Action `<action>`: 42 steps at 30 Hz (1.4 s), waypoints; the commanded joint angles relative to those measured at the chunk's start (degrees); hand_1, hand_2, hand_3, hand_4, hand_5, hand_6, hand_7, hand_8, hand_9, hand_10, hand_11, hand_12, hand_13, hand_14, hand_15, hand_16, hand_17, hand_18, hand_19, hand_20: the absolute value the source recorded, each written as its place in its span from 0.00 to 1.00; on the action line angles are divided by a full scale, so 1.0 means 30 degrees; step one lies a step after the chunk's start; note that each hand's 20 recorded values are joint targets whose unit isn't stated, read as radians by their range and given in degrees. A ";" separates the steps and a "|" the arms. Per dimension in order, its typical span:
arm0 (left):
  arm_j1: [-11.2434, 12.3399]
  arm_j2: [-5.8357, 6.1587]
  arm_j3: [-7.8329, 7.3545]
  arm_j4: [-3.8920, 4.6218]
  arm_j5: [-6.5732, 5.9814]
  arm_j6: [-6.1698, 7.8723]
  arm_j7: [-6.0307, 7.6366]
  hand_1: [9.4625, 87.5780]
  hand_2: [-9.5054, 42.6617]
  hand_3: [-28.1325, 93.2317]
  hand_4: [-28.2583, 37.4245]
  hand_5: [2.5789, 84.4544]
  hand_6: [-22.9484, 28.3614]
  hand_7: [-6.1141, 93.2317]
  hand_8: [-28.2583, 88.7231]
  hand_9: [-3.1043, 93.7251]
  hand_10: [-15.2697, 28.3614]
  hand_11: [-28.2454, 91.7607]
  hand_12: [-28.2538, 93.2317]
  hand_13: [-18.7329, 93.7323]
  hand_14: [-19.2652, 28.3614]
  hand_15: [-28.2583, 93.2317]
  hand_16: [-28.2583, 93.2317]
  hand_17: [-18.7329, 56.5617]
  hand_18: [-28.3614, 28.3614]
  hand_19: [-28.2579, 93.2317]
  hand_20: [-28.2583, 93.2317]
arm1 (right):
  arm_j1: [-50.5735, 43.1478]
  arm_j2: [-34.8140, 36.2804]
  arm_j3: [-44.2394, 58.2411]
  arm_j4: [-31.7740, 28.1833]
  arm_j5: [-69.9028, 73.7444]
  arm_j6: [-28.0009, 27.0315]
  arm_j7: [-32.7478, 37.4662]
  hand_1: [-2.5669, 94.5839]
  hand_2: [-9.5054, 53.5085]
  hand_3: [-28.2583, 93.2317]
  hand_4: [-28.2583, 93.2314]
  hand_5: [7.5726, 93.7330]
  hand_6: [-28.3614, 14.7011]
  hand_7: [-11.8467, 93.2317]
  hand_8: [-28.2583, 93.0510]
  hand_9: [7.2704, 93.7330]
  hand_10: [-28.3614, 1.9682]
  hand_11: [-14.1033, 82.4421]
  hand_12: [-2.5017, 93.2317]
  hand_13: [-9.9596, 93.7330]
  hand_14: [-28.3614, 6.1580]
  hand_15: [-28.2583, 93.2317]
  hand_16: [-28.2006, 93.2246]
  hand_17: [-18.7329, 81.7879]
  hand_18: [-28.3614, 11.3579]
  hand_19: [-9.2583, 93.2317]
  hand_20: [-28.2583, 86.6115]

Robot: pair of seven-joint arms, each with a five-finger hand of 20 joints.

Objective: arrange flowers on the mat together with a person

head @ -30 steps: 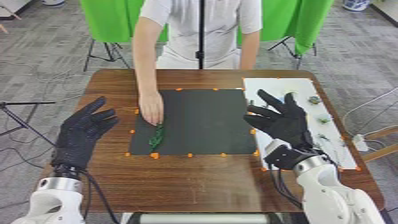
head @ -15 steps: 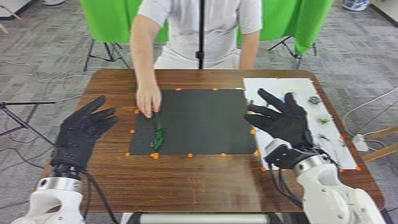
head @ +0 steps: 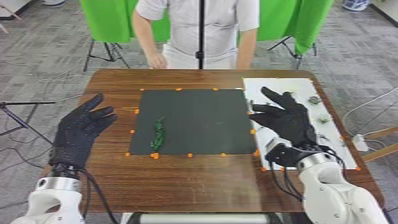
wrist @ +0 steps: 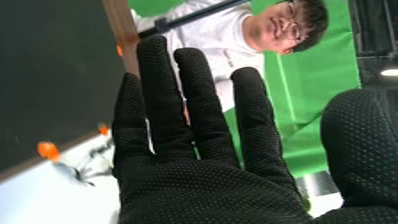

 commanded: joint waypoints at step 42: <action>0.0378 0.0402 -0.0609 -0.0500 -0.0143 0.0435 0.0558 0.23 0.41 0.82 0.12 0.48 0.67 0.15 0.18 0.47 0.85 0.47 0.33 0.45 0.98 0.70 0.17 0.20 0.98 0.77 0.21 | -0.1011 0.5828 -0.1195 0.0758 -2.8504 0.3236 1.8950 0.34 0.13 0.79 0.06 0.50 0.61 0.27 0.12 0.70 0.38 0.49 0.20 0.73 0.43 0.75 0.33 0.43 0.05 0.78 0.32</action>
